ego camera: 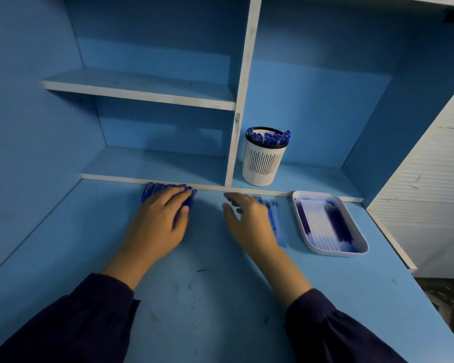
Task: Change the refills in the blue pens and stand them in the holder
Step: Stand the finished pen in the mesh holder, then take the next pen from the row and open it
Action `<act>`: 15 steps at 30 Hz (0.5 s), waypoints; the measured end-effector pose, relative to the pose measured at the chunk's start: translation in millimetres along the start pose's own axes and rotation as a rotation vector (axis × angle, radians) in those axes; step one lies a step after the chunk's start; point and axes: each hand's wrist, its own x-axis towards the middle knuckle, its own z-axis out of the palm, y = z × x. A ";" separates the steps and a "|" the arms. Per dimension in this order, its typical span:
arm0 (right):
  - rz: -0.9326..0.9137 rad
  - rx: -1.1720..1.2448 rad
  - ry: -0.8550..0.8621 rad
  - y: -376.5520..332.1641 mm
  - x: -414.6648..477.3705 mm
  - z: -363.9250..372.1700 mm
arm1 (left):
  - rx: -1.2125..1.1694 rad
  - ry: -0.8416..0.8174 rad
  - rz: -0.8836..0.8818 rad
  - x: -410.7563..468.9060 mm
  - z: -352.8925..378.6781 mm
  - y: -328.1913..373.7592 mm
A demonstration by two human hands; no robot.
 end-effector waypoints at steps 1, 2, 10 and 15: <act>-0.025 -0.008 -0.043 -1.9 -1.4 7.3 | 0.015 -0.009 -0.022 -3.7 -4.0 -8.3; -0.049 -0.017 -0.082 -4.1 -2.2 14.0 | 0.028 -0.019 -0.042 -7.2 -6.9 -16.1; -0.179 -0.003 -0.193 -22.3 0.7 51.7 | -0.054 -0.076 -0.108 -22.7 -10.5 -37.6; -0.191 -0.008 -0.173 -19.9 1.7 54.4 | -0.121 -0.116 -0.182 -22.7 -8.5 -37.9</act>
